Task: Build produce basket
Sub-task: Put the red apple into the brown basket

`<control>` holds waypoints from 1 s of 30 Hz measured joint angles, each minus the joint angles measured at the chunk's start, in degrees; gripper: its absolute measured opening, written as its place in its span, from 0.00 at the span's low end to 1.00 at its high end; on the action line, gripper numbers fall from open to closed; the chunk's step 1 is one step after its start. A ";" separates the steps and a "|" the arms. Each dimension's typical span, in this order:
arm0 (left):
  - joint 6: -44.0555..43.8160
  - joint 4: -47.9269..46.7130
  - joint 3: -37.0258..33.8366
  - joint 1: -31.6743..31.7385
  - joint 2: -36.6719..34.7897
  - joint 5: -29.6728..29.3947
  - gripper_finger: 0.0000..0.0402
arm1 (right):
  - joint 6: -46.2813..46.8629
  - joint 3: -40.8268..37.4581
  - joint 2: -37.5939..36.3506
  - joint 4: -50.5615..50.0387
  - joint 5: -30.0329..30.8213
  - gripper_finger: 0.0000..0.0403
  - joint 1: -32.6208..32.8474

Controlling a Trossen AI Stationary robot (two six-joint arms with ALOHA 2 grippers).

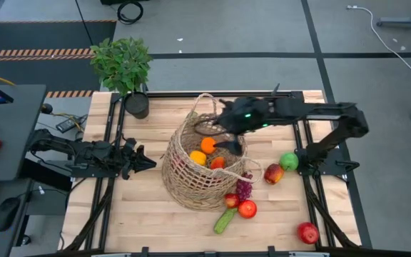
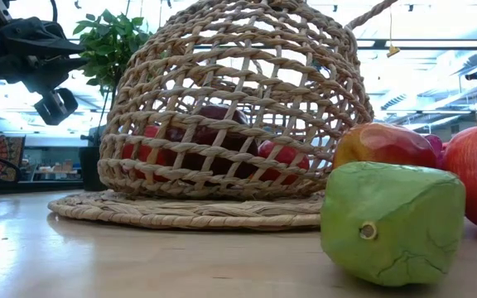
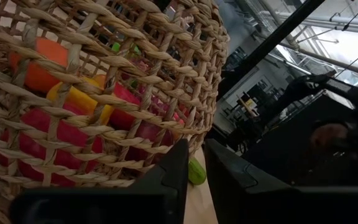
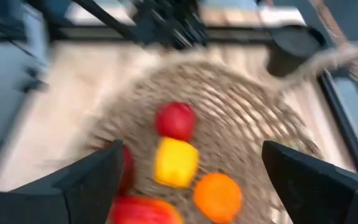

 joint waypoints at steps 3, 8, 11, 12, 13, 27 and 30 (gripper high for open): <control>-0.02 0.00 0.00 0.00 0.00 -0.02 0.16 | 2.05 0.01 -3.91 0.47 -4.04 0.95 0.80; 0.00 0.00 0.01 -0.02 0.00 -0.02 0.14 | 4.63 0.00 -9.08 4.41 -7.65 0.92 1.39; -0.02 0.00 0.02 -0.02 0.00 -0.02 0.14 | 4.81 0.02 -11.34 6.29 -9.69 0.90 1.37; -0.01 0.00 0.02 -0.01 0.00 -0.02 0.15 | 4.60 0.02 -11.94 6.49 -10.27 0.89 1.38; -0.02 0.00 0.02 -0.02 0.00 -0.02 0.15 | 4.47 0.02 -12.45 6.46 -11.17 0.88 1.45; -0.02 0.00 0.02 -0.02 0.00 -0.02 0.15 | -5.18 0.02 -11.08 6.67 -21.34 0.86 6.26; 0.00 0.00 0.01 0.00 0.00 0.00 0.16 | -5.02 0.02 -9.06 8.77 -21.65 0.86 9.12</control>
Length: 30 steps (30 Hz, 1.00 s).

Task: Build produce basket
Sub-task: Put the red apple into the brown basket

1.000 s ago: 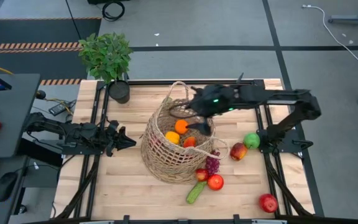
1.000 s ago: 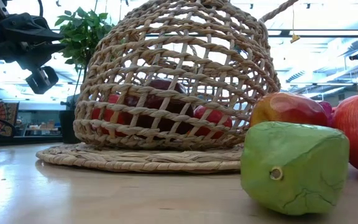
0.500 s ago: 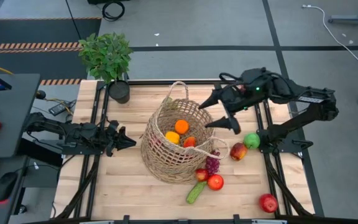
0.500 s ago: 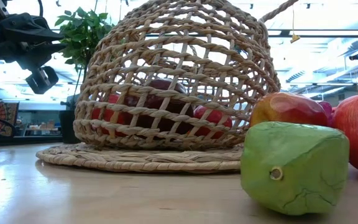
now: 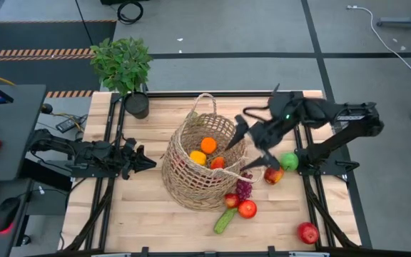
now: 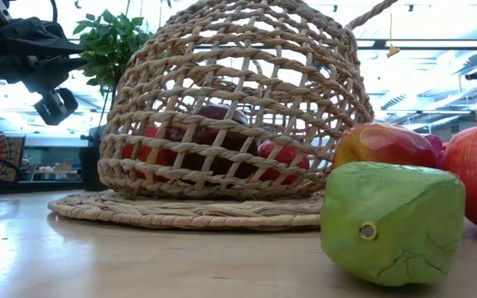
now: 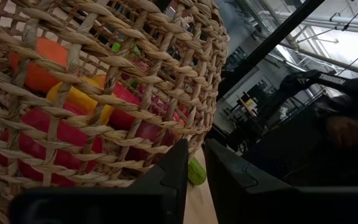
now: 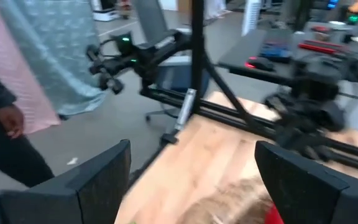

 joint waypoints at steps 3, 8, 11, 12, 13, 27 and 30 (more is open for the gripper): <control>-0.02 0.02 0.01 -0.02 0.00 -0.02 0.16 | 0.17 0.00 1.81 2.25 1.49 0.86 4.89; -0.02 0.00 0.01 -0.01 0.00 -0.02 0.14 | -0.39 0.00 4.55 3.25 13.27 0.86 13.41; 0.00 0.02 0.01 0.00 0.00 -0.02 0.15 | 1.43 0.00 6.45 3.24 19.97 0.86 17.23; -0.02 0.01 0.00 -0.01 0.00 -0.01 0.15 | 2.69 0.00 7.22 3.24 21.78 0.86 18.37; -0.04 0.02 0.01 0.00 0.00 0.00 0.15 | 4.26 0.00 7.98 3.12 23.59 0.86 19.61; -0.02 0.02 0.01 -0.02 0.00 -0.02 0.14 | 21.77 0.00 19.39 -4.85 39.96 0.86 37.24; -0.01 0.00 -0.01 -0.02 0.00 -0.02 0.15 | 26.84 0.00 23.65 -8.58 44.06 0.86 39.44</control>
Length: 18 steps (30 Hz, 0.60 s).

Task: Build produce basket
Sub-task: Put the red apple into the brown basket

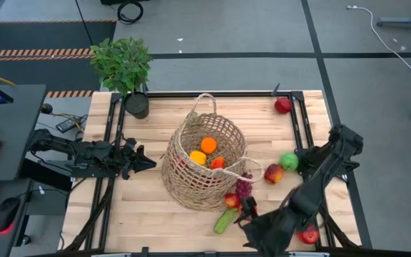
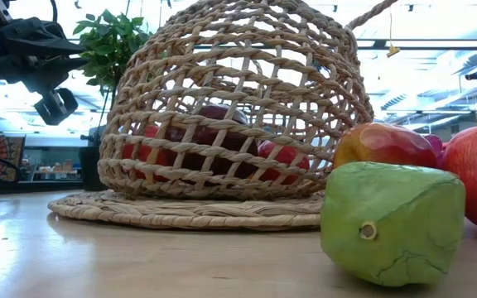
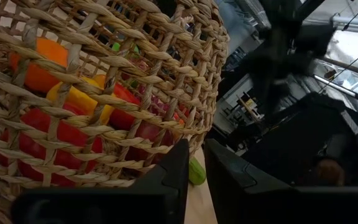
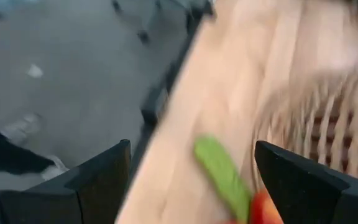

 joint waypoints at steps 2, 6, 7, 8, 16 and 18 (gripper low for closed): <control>-0.02 0.01 0.01 0.01 0.00 0.00 0.15 | 4.60 0.00 3.14 -3.52 1.53 0.86 0.98; -0.03 0.02 -0.01 0.00 0.00 0.00 0.15 | 14.71 -0.02 8.55 -15.95 2.16 0.86 2.10; -0.02 0.00 0.01 0.00 0.00 0.00 0.15 | 17.17 -0.02 9.48 -19.26 1.62 0.86 2.19; 0.00 0.01 0.01 0.00 0.00 0.01 0.14 | 19.09 -0.02 10.31 -22.22 0.71 0.86 2.30; -0.01 0.02 0.01 0.00 0.00 0.02 0.15 | 24.36 -8.14 6.64 -18.44 -3.63 0.86 3.82; -0.03 0.00 0.01 0.02 0.00 0.01 0.16 | 25.91 -11.20 3.78 -17.50 -1.99 0.86 4.82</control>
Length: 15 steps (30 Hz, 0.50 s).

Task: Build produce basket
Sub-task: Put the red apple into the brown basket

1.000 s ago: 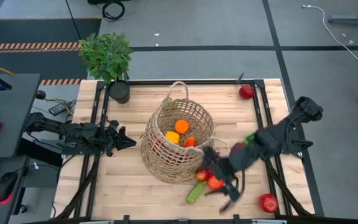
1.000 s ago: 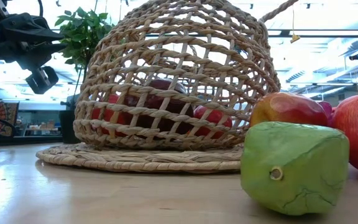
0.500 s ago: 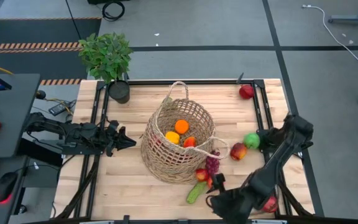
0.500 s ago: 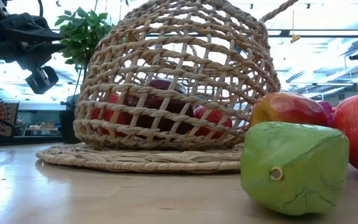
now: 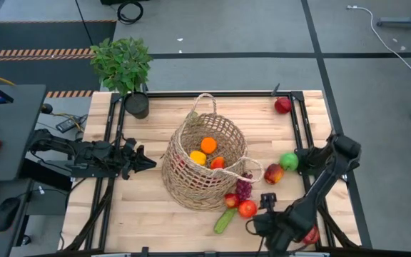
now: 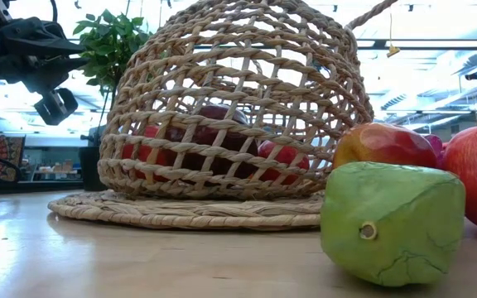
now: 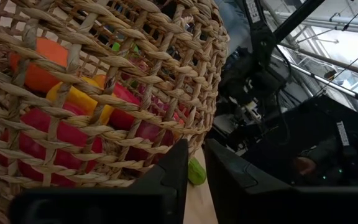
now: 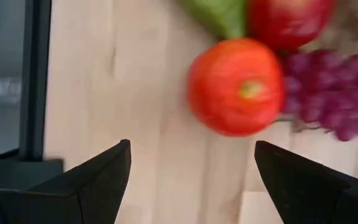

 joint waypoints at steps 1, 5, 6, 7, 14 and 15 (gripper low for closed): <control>0.03 0.02 -0.02 -0.02 0.00 0.01 0.16 | 0.01 -1.41 -1.61 0.94 1.56 0.86 0.51; 0.04 0.00 0.00 -0.02 0.00 0.00 0.15 | -3.01 -7.47 -7.57 8.28 7.88 0.86 2.26; 0.02 0.02 -0.01 -0.01 0.00 -0.01 0.15 | -4.03 -9.54 -8.70 11.51 8.91 0.86 2.36; 0.00 0.02 -0.02 -0.01 0.00 -0.01 0.15 | -4.49 -11.64 -9.64 14.60 9.91 0.86 2.31; 0.01 0.02 0.00 0.00 0.00 -0.01 0.15 | -2.21 -23.15 -13.29 35.93 14.44 0.86 0.67; 0.01 0.01 0.00 -0.01 0.00 0.01 0.15 | -1.43 -23.79 -13.31 37.41 15.40 0.86 0.52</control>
